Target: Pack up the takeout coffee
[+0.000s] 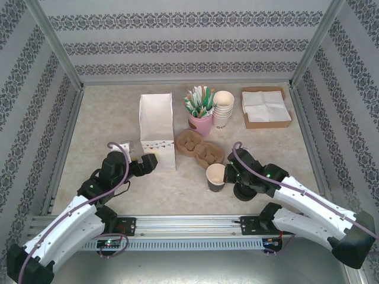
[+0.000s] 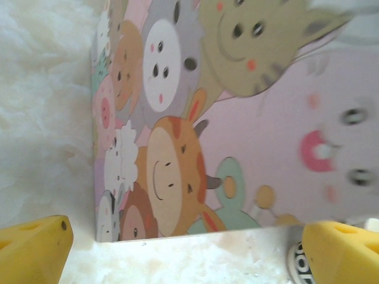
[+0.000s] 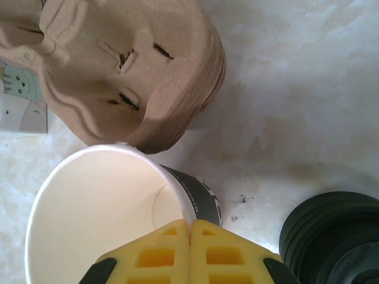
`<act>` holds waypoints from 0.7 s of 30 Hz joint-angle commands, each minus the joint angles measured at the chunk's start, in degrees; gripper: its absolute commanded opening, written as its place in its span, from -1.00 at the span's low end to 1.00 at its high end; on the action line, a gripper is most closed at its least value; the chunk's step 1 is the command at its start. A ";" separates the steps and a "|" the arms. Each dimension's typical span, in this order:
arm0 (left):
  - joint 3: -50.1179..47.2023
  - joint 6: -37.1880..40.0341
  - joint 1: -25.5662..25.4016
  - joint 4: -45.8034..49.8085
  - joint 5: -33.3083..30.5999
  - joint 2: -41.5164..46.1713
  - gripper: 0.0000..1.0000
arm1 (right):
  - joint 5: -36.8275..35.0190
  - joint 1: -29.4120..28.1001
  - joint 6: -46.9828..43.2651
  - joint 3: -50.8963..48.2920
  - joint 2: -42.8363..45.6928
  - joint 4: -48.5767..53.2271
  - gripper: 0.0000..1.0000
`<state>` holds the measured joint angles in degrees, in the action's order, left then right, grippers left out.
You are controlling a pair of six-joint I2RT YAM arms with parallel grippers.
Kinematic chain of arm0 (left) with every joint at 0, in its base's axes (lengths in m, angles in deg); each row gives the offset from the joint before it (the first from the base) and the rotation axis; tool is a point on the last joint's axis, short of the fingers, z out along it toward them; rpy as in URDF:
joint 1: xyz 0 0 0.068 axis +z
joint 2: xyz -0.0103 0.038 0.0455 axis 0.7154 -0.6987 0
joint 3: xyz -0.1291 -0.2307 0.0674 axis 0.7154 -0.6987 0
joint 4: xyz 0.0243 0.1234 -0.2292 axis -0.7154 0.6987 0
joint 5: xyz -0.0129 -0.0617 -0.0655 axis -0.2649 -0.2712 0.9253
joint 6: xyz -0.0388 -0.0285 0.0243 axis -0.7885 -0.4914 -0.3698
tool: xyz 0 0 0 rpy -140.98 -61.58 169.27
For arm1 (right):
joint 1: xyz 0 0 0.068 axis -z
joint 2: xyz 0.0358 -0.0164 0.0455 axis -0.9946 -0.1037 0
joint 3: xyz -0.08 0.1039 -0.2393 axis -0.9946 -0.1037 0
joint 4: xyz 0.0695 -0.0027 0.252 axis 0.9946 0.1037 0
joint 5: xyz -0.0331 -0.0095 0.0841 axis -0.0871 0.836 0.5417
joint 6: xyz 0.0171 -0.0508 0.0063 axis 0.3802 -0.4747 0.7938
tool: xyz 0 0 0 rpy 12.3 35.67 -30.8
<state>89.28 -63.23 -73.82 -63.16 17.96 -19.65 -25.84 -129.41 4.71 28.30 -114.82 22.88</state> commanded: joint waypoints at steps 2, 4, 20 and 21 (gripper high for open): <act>3.96 0.53 -0.38 5.52 4.60 4.37 1.00 | -3.02 -2.64 1.94 -0.64 0.73 0.34 -1.00; 4.64 0.23 -0.41 7.60 6.50 5.27 1.00 | -4.05 -3.64 2.42 -0.89 0.98 0.53 -1.00; 5.05 -1.45 -0.51 12.73 19.23 5.77 0.78 | -7.25 -6.38 4.94 0.59 0.96 5.39 -0.41; 5.12 -1.53 -0.48 13.46 19.40 6.00 0.77 | -7.47 -6.35 4.92 1.02 0.87 5.95 -0.35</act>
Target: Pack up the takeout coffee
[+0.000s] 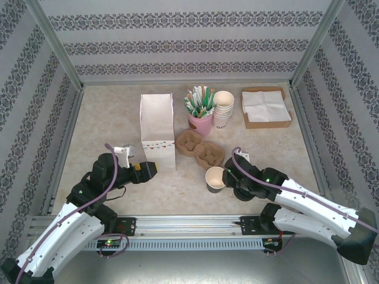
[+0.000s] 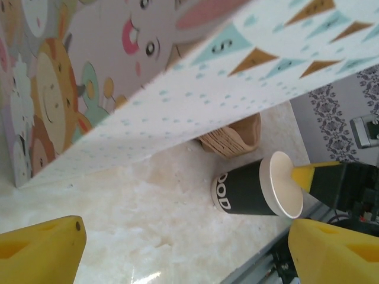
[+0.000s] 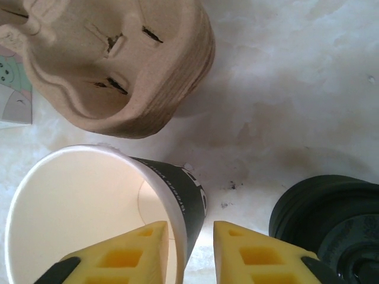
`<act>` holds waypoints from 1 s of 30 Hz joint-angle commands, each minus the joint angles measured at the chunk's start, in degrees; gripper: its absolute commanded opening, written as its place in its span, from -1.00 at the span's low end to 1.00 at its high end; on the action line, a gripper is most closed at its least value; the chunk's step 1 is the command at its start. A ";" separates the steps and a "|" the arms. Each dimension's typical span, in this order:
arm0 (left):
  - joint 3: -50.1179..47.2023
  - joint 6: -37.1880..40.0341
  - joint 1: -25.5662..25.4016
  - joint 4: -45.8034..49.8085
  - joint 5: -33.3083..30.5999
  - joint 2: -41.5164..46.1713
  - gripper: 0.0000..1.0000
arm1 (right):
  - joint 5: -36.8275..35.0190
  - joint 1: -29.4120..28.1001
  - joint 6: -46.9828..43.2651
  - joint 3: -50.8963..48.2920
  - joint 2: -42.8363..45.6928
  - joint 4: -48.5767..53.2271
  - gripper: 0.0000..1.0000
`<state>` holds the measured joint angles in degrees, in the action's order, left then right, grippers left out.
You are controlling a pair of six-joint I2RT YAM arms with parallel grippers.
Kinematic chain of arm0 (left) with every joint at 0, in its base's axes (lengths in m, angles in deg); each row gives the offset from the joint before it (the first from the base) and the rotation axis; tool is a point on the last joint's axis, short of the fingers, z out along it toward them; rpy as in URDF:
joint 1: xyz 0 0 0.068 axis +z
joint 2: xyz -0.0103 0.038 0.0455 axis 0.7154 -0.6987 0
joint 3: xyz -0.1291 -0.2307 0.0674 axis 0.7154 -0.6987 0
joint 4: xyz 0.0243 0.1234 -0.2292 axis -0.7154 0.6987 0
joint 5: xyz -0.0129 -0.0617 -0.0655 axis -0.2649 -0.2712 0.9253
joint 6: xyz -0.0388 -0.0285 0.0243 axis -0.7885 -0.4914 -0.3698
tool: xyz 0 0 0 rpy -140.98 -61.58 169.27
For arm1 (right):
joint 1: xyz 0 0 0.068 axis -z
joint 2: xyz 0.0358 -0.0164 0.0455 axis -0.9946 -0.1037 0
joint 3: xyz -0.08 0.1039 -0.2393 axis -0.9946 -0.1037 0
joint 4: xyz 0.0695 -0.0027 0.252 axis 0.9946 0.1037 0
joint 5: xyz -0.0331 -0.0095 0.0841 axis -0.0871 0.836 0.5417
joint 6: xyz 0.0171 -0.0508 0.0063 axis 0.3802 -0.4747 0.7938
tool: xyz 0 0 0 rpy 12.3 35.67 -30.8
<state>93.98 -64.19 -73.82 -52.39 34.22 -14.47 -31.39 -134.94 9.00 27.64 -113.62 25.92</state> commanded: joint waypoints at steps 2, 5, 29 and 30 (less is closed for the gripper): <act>0.63 -0.55 -0.57 4.32 4.21 1.45 0.70 | -2.87 -0.87 0.62 3.18 -0.52 5.12 -0.29; 0.89 -0.39 -0.55 6.80 5.04 2.83 0.65 | -5.82 -0.82 1.37 6.57 -0.18 10.01 -0.15; -6.20 -12.55 -22.63 -19.93 -1.76 -5.33 0.73 | 3.19 18.55 4.79 0.87 5.84 20.54 0.70; -6.83 -13.23 -23.52 -21.81 -2.70 -6.28 0.73 | 3.65 18.55 4.86 0.28 5.89 19.62 0.70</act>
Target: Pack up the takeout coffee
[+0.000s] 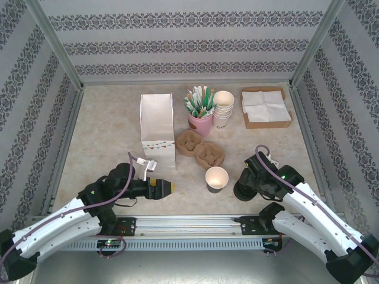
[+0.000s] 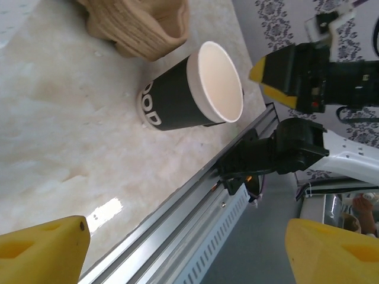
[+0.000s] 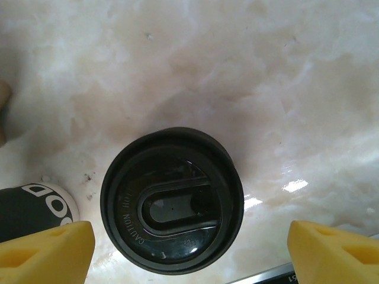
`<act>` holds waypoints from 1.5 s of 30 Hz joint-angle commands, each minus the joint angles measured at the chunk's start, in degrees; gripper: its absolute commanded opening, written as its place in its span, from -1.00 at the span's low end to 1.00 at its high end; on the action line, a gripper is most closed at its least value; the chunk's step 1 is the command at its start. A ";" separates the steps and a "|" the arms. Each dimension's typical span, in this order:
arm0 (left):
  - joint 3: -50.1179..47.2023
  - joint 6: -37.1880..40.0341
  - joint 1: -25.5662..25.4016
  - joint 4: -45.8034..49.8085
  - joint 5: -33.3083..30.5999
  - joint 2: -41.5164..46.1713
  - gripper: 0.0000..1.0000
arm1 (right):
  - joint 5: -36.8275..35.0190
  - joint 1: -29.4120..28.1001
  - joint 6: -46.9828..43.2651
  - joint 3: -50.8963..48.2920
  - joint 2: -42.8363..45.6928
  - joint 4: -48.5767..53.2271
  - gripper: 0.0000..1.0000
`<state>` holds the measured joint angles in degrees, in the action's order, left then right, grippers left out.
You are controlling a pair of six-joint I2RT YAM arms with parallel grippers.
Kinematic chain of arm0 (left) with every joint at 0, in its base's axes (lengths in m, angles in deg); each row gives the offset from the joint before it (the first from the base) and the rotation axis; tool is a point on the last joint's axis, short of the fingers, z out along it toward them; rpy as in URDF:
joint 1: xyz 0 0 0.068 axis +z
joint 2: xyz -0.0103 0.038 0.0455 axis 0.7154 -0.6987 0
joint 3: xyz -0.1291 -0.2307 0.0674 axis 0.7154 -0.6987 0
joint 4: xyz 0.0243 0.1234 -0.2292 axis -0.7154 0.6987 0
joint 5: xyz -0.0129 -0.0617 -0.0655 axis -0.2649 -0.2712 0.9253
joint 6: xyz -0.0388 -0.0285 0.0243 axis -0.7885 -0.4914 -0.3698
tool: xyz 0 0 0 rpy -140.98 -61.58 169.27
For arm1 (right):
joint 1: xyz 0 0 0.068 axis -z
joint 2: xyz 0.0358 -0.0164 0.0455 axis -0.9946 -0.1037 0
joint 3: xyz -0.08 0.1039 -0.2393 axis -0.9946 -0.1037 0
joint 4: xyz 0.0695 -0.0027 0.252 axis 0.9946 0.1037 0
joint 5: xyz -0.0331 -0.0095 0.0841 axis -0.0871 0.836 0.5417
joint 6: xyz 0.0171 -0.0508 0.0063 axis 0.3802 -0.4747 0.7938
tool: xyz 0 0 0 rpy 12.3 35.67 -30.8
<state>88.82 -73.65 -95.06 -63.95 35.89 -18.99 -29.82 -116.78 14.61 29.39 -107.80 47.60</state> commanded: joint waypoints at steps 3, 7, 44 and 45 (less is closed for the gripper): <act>-2.36 -4.91 -3.73 -13.37 -7.15 -3.60 0.74 | 3.07 0.47 -0.66 -2.83 -0.12 -4.00 0.66; -2.85 -5.29 -4.52 -14.22 -11.18 -3.84 0.75 | 2.67 0.56 -1.06 -3.48 -0.78 -4.57 0.62; -4.12 -8.22 -5.80 -26.72 -13.33 -15.09 0.84 | 3.95 0.56 -3.07 -6.47 -4.09 -9.44 0.56; -3.99 -8.18 -5.83 -26.76 -13.46 -15.35 0.84 | 3.97 0.56 -3.02 -6.56 -4.04 -9.43 0.54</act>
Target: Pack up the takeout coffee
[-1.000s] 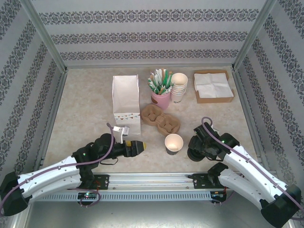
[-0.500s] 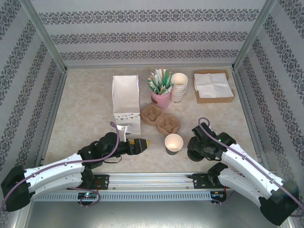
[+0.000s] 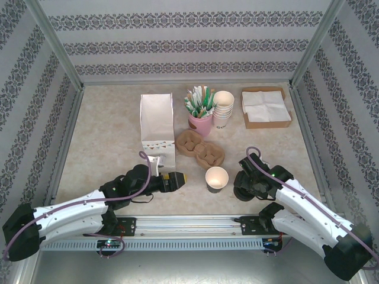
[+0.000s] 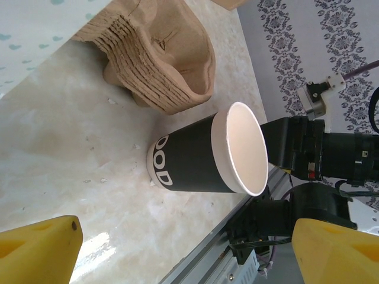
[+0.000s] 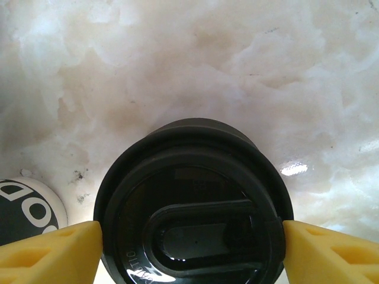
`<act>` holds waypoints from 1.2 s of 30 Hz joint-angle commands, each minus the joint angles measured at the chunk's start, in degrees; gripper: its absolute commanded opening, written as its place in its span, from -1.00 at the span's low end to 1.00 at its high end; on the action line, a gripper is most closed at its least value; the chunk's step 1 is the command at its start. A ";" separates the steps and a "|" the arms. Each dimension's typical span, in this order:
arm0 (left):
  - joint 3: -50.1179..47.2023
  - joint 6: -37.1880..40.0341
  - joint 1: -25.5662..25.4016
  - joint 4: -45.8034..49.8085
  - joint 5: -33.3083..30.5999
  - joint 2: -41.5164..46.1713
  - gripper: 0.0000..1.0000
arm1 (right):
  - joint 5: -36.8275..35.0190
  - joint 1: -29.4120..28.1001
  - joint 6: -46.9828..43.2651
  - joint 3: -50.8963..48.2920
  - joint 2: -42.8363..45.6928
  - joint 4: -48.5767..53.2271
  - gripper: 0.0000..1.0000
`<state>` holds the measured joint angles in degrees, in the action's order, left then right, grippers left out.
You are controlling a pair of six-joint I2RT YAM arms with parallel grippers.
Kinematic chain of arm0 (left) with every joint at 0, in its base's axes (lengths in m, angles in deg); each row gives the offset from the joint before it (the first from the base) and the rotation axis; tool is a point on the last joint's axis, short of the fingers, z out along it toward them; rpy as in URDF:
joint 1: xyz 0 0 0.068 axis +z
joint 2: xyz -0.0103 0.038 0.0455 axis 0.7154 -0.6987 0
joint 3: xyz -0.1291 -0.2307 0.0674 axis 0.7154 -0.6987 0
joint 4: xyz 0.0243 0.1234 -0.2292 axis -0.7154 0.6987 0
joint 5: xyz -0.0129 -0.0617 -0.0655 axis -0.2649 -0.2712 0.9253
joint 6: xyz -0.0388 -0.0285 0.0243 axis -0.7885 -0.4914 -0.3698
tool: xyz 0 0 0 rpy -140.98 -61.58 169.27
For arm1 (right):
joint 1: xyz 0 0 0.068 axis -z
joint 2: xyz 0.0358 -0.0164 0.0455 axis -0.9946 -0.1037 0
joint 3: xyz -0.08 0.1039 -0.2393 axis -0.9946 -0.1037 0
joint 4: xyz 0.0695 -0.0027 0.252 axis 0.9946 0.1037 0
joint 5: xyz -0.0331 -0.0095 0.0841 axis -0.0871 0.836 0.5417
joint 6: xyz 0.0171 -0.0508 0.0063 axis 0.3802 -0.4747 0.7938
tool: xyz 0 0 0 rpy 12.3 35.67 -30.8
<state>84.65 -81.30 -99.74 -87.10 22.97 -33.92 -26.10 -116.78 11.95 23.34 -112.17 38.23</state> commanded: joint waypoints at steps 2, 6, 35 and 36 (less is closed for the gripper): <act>0.05 -0.62 -1.22 -3.78 -0.47 -0.98 0.84 | 0.26 0.56 -0.33 -0.61 0.50 -0.18 0.48; 0.23 -0.60 -1.39 -4.10 -0.35 -1.74 0.85 | 0.21 0.61 -0.51 -0.48 0.82 0.13 0.41; 0.32 -1.32 -1.75 -3.14 -2.73 -3.59 0.85 | -1.60 -4.24 -5.54 5.97 2.53 3.37 0.45; 0.32 -1.34 -1.75 -3.00 -2.83 -3.51 0.85 | -2.91 -5.79 -5.23 6.47 2.77 3.66 0.45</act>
<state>84.65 -81.89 -100.48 -88.17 21.42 -37.68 -26.39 -119.64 7.21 27.19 -110.12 40.83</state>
